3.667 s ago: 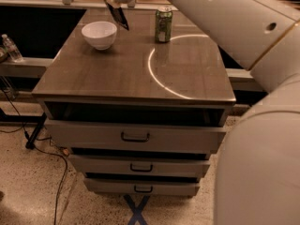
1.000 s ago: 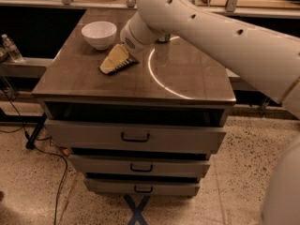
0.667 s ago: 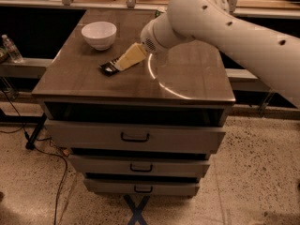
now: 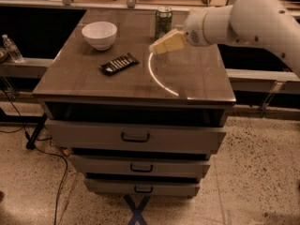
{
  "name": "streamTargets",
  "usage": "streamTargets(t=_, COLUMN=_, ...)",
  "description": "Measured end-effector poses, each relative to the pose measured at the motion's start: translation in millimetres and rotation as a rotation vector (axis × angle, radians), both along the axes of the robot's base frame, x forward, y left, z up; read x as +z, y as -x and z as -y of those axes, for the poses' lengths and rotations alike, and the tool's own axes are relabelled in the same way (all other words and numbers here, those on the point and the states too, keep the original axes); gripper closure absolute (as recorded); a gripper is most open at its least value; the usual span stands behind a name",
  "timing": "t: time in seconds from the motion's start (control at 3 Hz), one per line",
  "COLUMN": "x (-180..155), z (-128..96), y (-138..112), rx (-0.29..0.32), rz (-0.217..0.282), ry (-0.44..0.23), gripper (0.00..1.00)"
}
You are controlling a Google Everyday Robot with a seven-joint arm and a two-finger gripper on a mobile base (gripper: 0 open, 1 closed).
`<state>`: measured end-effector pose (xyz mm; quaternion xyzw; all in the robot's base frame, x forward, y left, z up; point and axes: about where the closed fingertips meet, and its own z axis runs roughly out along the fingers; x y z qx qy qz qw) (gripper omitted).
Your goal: Pick rxbar chocolate from white bowl and place on counter
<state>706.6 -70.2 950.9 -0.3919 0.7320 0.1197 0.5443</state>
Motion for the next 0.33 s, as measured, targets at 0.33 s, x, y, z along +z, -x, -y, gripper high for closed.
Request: streamTargets(t=0.33, x=9.5, z=8.7, y=-2.6, rx=0.02, rz=0.064, ry=0.031, gripper=0.0)
